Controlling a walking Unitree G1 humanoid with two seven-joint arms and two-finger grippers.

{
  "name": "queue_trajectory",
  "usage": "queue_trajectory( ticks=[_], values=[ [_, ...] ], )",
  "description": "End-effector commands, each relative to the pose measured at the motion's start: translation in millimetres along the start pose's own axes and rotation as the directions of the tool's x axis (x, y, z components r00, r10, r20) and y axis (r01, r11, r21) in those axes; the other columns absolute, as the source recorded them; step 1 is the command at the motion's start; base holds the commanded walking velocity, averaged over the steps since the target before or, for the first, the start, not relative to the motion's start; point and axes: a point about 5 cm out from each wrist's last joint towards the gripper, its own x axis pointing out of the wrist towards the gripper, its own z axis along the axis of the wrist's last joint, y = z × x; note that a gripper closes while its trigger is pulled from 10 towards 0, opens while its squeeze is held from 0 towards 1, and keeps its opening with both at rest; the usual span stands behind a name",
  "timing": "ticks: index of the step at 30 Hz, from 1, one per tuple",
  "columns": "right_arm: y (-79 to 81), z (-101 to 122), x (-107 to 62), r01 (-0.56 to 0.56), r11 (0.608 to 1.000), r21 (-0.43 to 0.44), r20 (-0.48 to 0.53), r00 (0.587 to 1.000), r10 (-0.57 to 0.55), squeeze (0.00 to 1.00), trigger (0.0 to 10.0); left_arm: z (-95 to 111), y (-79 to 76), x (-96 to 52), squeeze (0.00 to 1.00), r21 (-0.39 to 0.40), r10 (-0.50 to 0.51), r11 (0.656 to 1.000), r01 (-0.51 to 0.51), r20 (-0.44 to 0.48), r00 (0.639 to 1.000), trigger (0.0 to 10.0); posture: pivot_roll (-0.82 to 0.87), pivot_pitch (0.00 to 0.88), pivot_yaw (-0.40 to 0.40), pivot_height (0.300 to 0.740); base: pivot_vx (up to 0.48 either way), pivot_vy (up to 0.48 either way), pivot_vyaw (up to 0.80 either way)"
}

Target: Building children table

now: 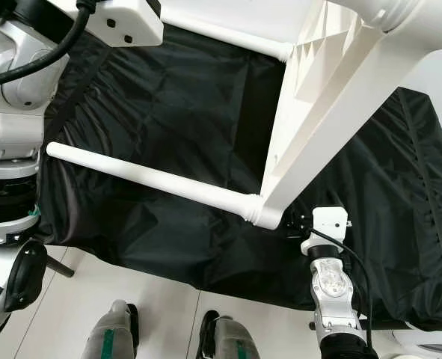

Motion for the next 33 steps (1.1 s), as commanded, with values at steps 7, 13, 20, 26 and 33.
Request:
queue_trajectory(
  ticks=[7,13,20,26,33],
  values=[
    [-5.6,-6.2,-5.0,0.021,1.0,-0.011,-0.024,0.999,-0.021,0.0,10.0,1.6,-3.1,2.1,0.0,-0.018,-0.023,1.0,0.023,0.004,1.0,0.0,0.12,0.14,-0.12,0.74,0.0,0.0,0.0],
    [-4.2,-7.6,-6.6,0.029,1.0,-0.006,-0.027,0.999,-0.029,0.0,10.0,-1.8,-7.1,-2.1,0.0,-0.045,-0.048,0.998,0.047,-0.037,0.998,0.0,0.13,0.132,-0.113,0.74,0.0,0.0,0.0],
    [0.5,-8.6,-7.4,0.021,1.0,0.008,-0.03,0.999,-0.021,0.0,10.0,-21.9,-8.2,-7.4,0.0,-0.215,-0.07,0.976,0.024,-0.211,0.975,0.0,0.13,0.125,-0.114,0.74,0.0,0.0,0.0],
    [5.0,-7.0,-6.0,-0.005,0.999,0.04,-0.023,1.0,0.006,0.0,10.0,-53.6,-2.1,-14.8,0.0,-0.34,-0.099,0.939,-0.039,-0.378,0.92,0.0,0.14,0.115,-0.114,0.74,0.0,0.0,0.0],
    [12.6,0.3,4.5,-0.027,0.996,0.085,0.001,1.0,0.027,0.0,10.0,-92.4,-2.0,-34.4,0.0,-0.475,-0.174,0.87,-0.133,-0.547,0.819,0.0,0.15,0.097,-0.117,0.74,0.0,0.0,0.0]
  ],
)
